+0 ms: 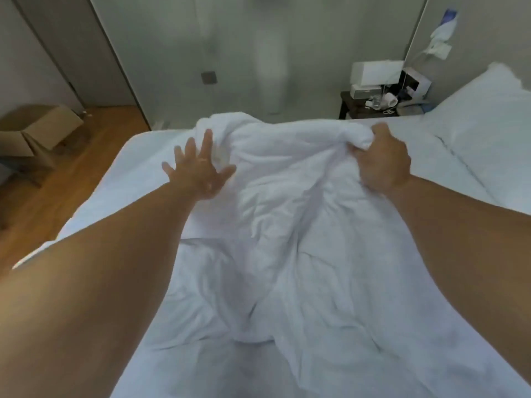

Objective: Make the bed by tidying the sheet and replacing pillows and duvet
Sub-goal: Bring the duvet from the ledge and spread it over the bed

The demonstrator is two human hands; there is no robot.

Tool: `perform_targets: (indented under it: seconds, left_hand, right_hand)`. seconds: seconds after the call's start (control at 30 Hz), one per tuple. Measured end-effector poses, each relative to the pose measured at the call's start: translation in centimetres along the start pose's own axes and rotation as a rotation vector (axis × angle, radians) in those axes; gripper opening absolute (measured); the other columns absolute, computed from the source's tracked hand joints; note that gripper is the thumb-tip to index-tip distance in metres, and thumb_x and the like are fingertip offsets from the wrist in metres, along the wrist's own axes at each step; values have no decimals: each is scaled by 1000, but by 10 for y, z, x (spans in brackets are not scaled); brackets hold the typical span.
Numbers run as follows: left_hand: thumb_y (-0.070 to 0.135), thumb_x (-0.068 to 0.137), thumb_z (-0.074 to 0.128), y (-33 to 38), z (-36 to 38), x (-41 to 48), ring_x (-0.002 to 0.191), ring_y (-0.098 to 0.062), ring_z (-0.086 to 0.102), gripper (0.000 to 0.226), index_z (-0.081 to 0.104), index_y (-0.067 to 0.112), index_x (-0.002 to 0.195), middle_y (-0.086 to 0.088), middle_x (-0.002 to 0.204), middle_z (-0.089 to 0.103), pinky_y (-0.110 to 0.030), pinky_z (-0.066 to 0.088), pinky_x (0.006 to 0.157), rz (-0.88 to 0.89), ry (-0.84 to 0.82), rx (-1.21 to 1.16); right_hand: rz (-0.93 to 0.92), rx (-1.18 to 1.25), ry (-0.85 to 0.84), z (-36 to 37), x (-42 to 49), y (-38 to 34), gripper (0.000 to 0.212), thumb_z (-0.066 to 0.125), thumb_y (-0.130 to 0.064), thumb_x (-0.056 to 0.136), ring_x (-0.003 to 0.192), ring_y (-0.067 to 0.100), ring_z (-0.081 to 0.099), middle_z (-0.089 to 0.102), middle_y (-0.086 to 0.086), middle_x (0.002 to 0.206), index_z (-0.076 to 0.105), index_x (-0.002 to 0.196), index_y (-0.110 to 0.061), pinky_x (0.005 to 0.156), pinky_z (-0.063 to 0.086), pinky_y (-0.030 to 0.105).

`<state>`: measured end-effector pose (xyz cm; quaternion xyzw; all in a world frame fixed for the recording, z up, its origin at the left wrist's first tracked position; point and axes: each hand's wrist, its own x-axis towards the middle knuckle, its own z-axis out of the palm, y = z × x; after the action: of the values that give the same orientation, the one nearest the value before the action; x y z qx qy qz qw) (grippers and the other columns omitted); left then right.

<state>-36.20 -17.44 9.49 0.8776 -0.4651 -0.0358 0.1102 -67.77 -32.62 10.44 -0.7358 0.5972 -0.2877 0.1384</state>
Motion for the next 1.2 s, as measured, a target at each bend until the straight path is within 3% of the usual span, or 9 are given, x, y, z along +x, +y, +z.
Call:
perform_targets:
  seconds: [0.1,0.27,0.4,0.57,0.63,0.7,0.8,1.03,1.2]
  left_hand:
    - [78,93,31,-10,86,-51,155,-36,0,81,-1,43,159,-3,170,-5,-60,9,122,89,-503,181]
    - [101,48,50,-24,205,-212,153,-37,-16,138,-14,44,156,-1,169,-14,-67,10,119,96,-937,111]
    - [101,51,47,-27,233,-316,151,-32,-27,145,-37,34,149,-2,158,-41,-69,2,118,108,-805,181]
    - [103,47,44,-33,228,-372,155,-34,-5,148,-37,31,149,-16,167,-12,-63,3,118,129,-824,246]
    - [87,66,54,-33,224,-388,151,-36,11,136,-34,27,152,-21,164,6,-56,12,117,220,-810,357]
    - [49,92,50,-30,226,-408,132,-32,41,102,-29,23,152,-16,149,36,-44,33,108,379,-712,425]
    - [24,101,38,-30,219,-411,107,-26,62,61,22,35,158,-6,120,59,-38,52,91,490,-578,364]
    - [34,104,36,-143,103,-334,117,-32,61,39,59,40,136,-7,124,61,-41,50,96,331,-465,380]
    - [48,103,26,-230,35,-298,101,-41,59,52,59,23,134,-15,107,57,-46,52,87,26,-274,620]
  right_hand:
    - [31,-522,-513,33,-56,51,100,64,-58,88,142,37,30,27,15,158,2,158,-23,111,31,57]
    - [-43,-283,-909,62,-254,120,105,65,-67,81,153,24,10,-2,0,168,3,159,-34,122,24,42]
    - [-18,-351,-855,49,-391,149,128,65,-81,63,154,28,4,-2,7,168,-10,157,-38,125,10,41]
    - [352,-479,-526,30,-434,189,144,87,-63,54,152,35,10,4,17,165,-5,160,-31,118,20,56]
    - [532,-446,-593,30,-440,197,135,85,-54,66,147,33,26,23,17,160,-8,159,-25,115,29,47]
    - [592,-462,-699,33,-456,194,96,75,-46,82,126,33,53,55,14,137,17,152,-15,102,47,43]
    - [612,-405,-766,29,-471,182,40,60,-36,89,106,35,64,67,11,111,50,123,-16,81,50,37]
    - [350,-21,-973,30,-511,41,55,59,-47,94,125,34,54,60,14,133,53,134,-9,99,44,35]
    - [321,436,-740,49,-505,-71,43,64,-35,94,119,29,59,67,7,127,57,132,-18,99,48,36]
